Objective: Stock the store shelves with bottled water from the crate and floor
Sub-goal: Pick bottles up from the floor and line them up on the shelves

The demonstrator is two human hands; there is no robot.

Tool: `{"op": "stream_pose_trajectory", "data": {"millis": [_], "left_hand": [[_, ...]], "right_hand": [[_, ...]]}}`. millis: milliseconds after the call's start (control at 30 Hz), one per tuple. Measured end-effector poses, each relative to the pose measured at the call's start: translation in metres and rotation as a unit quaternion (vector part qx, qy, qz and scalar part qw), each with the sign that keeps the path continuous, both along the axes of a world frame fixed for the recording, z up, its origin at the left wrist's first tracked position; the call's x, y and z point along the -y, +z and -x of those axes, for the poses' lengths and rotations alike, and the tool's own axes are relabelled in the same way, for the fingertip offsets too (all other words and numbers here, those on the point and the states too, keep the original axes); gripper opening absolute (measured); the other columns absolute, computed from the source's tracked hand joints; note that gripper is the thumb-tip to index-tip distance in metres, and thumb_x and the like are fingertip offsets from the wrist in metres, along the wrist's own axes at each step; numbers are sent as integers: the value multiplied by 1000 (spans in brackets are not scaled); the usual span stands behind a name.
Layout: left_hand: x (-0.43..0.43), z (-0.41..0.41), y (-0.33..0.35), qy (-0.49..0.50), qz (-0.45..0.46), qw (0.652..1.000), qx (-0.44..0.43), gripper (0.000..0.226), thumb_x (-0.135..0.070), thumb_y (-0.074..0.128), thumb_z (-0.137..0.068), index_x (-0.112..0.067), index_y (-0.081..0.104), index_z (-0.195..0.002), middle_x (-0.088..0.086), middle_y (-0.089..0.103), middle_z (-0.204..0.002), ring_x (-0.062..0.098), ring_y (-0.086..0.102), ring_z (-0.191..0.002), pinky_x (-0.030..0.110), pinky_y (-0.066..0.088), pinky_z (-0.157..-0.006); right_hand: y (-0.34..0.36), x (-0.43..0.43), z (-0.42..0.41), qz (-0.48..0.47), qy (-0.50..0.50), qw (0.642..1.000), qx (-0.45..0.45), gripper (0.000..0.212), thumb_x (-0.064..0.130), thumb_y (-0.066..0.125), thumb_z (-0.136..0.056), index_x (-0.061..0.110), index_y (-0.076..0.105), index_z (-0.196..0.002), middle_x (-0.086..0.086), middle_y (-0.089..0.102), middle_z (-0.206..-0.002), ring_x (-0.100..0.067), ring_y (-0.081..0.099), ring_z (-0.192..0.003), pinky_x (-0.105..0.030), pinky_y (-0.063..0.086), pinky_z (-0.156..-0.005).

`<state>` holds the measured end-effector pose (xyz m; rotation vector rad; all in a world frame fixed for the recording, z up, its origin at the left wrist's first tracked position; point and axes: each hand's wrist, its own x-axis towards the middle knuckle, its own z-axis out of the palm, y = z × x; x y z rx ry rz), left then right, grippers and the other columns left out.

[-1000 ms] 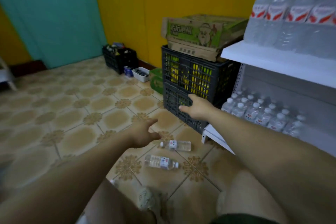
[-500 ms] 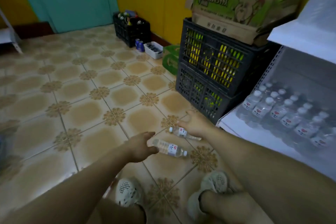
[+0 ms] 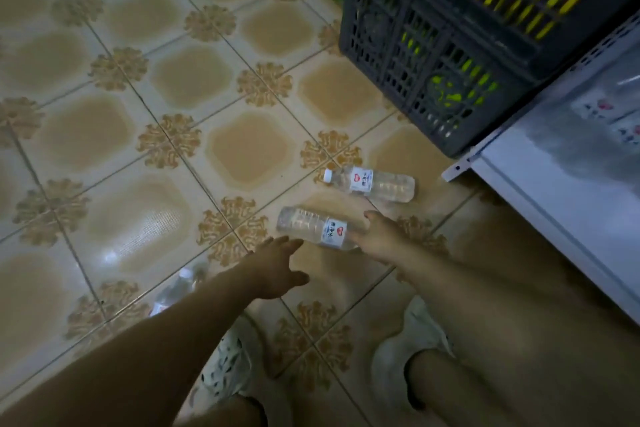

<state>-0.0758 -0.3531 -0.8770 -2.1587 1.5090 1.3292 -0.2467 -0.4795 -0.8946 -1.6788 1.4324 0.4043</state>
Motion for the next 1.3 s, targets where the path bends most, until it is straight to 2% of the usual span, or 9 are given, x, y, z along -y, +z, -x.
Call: {"op": "stream_pose_trajectory", "data": {"millis": [233,400,533,633,700,867,1067,1167,1300], "left_hand": [[51,-9,-98,-11,18,996,86,92,-38,66,-87,-33,1,-153,0,-16,-160,32,-14,-147,59,8,-115],[70,-4,-130,227,50,972,-15,94,-22,76,-78,-25,19,-153,4,1,-159,37,30,-138,42,34,-110],[60,9,-107,310,71,946,-62,78,-15,75,-80,-17,37,-147,11,23,-150,31,41,-129,30,37,-100],[46,19,-72,346,87,930,-81,75,-21,73,-83,-18,36,-148,11,24,-147,30,44,-125,27,38,-93],[41,28,-41,375,98,915,-113,78,-25,75,-81,-19,35,-148,9,25,-144,31,47,-119,36,47,-96],[37,50,56,456,134,838,-268,63,-10,75,-80,-14,50,-137,8,46,-131,25,59,-92,35,58,-63],[-5,92,177,365,224,845,-321,39,-6,68,-86,-13,58,-123,1,48,-87,18,54,-71,29,50,-63],[-31,109,233,287,221,856,-368,32,-17,69,-86,-27,60,-114,3,56,-100,20,60,-87,35,48,-76],[-58,139,304,219,228,835,-450,37,-7,66,-87,-35,57,-108,10,62,-118,26,62,-101,45,51,-88]], "right_hand": [[-96,10,-1,-69,-127,989,3,58,50,45,-98,7,47,-136,-12,56,-129,-25,58,-100,-27,44,-65],[-117,8,-7,-95,-309,945,57,45,40,57,-93,2,60,-117,-6,66,-105,-14,60,-75,-23,46,-59],[-92,12,-9,-59,-405,906,109,43,27,72,-84,14,48,-117,-5,55,-110,-13,57,-77,-21,41,-51],[-54,11,-8,5,-425,890,165,42,20,78,-74,23,51,-105,-10,55,-121,-19,64,-87,-19,46,-53],[-19,8,-8,55,-423,881,207,56,20,79,-74,24,49,-122,-4,53,-120,-18,63,-91,-19,46,-56],[92,1,-1,55,-553,752,355,68,24,79,-60,20,50,-122,-10,65,-111,-26,68,-89,-46,59,-80],[231,-28,39,102,-477,752,443,61,30,75,-65,18,55,-121,-12,67,-103,-29,70,-84,-52,57,-81],[297,-47,65,125,-432,749,486,32,26,77,-70,19,64,-99,-7,67,-83,-22,66,-69,-46,58,-75],[371,-78,93,122,-373,744,541,17,22,67,-89,10,64,-101,-7,62,-75,-15,60,-53,-27,52,-54]]}}
